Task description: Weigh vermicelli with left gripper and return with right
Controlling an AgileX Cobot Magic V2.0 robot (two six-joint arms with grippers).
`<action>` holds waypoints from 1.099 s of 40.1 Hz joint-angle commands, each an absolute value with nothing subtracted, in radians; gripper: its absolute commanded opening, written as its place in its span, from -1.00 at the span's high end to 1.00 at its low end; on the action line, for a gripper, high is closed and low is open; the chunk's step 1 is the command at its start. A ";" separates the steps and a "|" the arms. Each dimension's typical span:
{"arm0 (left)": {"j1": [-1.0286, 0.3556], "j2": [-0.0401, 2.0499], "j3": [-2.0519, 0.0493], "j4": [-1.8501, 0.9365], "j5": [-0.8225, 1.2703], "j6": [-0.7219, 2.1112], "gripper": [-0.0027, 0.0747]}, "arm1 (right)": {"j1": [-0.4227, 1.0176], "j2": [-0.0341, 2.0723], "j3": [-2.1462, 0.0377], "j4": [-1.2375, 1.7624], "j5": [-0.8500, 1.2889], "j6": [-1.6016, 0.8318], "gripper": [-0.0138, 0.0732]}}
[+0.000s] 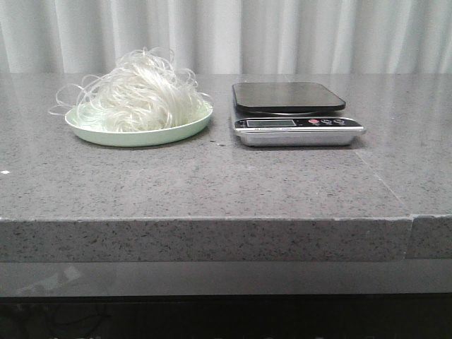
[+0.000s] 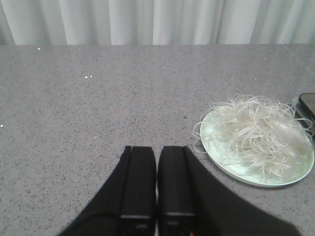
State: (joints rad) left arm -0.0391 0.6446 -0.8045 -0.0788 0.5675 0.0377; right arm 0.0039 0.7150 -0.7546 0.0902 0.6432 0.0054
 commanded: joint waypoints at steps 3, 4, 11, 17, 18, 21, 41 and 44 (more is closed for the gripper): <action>-0.036 0.678 -0.834 -0.092 0.522 0.034 0.50 | 0.002 0.719 -0.780 0.091 0.590 0.000 0.12; -0.036 0.681 -0.834 -0.092 0.522 0.034 0.47 | 0.002 0.719 -0.780 0.091 0.590 -0.009 0.06; -0.036 0.715 -0.834 -0.092 0.523 0.038 -0.16 | 0.002 0.719 -0.780 0.091 0.590 -0.018 -0.56; -0.095 0.768 -0.834 -0.092 0.519 0.038 -0.55 | 0.002 0.719 -0.780 0.091 0.590 -0.018 -0.67; -0.115 0.779 -0.836 -0.092 0.517 0.038 -0.55 | 0.002 0.719 -0.780 0.091 0.590 -0.018 -0.67; -0.176 0.821 -0.840 -0.088 0.494 0.042 -0.55 | 0.002 0.719 -0.780 0.091 0.590 -0.018 -0.67; -0.410 1.278 -1.104 -0.084 0.461 0.042 -0.53 | 0.002 0.719 -0.780 0.091 0.597 -0.018 -0.67; -0.418 1.345 -1.155 -0.090 0.461 0.042 -0.53 | 0.002 0.719 -0.780 0.091 0.597 -0.018 -0.67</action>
